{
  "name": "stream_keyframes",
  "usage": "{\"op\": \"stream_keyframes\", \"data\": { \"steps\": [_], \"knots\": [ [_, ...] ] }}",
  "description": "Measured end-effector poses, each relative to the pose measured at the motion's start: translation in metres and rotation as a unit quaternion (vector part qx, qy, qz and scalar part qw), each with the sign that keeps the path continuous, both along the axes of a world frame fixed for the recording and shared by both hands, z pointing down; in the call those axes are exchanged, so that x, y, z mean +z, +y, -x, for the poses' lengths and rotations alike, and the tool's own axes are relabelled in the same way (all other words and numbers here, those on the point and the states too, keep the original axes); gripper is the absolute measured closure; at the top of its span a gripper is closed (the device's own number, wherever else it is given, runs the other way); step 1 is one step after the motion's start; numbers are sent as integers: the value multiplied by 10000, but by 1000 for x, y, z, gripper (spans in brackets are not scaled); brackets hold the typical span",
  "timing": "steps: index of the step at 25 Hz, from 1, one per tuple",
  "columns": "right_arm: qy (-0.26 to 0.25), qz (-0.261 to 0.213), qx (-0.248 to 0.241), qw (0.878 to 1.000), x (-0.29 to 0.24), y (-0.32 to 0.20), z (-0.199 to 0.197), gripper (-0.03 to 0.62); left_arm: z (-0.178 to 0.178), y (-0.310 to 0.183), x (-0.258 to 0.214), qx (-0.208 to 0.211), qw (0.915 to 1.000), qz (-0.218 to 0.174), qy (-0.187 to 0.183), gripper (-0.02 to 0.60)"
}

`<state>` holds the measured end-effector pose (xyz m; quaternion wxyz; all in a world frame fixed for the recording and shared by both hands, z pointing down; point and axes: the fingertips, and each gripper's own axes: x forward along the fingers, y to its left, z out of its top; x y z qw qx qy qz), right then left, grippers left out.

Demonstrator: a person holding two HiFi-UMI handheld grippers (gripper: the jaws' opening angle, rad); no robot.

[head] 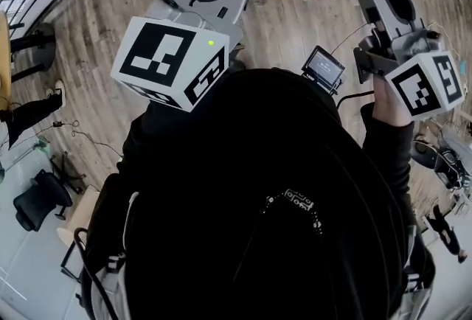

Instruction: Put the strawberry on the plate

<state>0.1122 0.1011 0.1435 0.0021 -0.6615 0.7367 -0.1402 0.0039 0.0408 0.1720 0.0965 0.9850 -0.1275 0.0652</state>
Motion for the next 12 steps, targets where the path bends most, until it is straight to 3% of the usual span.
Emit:
{"op": "stream_keyframes", "data": {
  "steps": [8, 12],
  "knots": [
    [98, -227, -246, 9994, -9, -58, 39, 443, 32, -46, -5, -86, 9997, -207, 139, 580],
    [245, -184, -341, 9990, -12, -83, 47, 444, 32, -62, -12, -47, 9975, -705, 73, 580]
  ]
}}
